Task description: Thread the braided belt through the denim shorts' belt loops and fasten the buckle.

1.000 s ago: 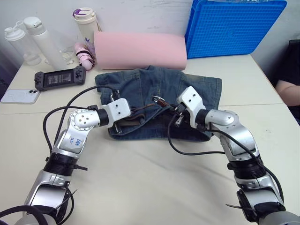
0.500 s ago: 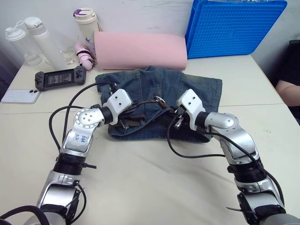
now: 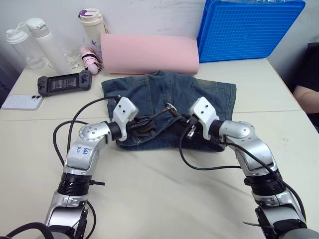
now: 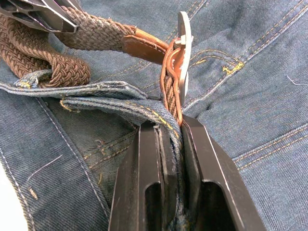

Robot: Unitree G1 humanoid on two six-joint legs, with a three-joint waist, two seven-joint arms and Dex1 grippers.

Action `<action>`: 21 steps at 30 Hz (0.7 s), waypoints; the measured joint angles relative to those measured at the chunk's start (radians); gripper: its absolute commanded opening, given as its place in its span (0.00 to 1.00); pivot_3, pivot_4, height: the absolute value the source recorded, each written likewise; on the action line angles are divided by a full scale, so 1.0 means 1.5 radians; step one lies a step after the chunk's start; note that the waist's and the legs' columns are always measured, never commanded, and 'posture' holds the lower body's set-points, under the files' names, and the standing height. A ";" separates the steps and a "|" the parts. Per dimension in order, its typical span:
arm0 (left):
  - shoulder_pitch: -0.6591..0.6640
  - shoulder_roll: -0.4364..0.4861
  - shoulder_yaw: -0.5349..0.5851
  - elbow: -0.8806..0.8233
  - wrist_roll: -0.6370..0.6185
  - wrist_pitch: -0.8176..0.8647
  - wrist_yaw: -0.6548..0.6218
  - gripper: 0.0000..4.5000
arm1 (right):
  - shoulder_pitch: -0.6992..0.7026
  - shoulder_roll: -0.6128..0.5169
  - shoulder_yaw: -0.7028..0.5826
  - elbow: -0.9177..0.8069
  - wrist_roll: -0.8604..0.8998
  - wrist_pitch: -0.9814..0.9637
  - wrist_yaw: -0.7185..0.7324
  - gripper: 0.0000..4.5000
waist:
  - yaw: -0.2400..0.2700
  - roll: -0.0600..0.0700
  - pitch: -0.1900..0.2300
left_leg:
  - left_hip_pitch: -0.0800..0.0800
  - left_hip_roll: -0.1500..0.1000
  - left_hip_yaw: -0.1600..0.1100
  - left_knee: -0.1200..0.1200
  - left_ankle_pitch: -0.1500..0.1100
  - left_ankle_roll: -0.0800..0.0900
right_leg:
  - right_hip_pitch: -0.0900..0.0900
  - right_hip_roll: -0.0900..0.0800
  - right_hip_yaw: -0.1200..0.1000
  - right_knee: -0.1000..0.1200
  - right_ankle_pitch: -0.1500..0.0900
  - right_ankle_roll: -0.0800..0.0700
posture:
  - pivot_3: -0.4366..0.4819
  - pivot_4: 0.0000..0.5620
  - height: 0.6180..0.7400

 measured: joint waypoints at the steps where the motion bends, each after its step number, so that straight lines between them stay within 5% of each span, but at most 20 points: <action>1: 0.002 0.002 0.001 -0.009 -0.002 0.006 0.000 0.00 | 0.001 -0.002 0.002 0.002 -0.001 -0.006 0.001 0.01 | 0.000 0.000 0.000 | 0.000 0.000 0.000 0.000 0.000 0.000 | 0.000 0.000 0.000 0.000 0.000 0.000 | 0.48 0.27 1.00; 21: 0.018 0.021 0.010 -0.083 -0.059 0.045 0.013 0.00 | -0.001 0.004 0.009 0.053 0.005 -0.018 0.011 0.01 | 0.000 0.000 0.000 | 0.000 0.000 0.000 0.000 0.000 0.000 | 0.000 0.000 0.000 0.000 0.000 0.000 | 0.48 0.27 1.00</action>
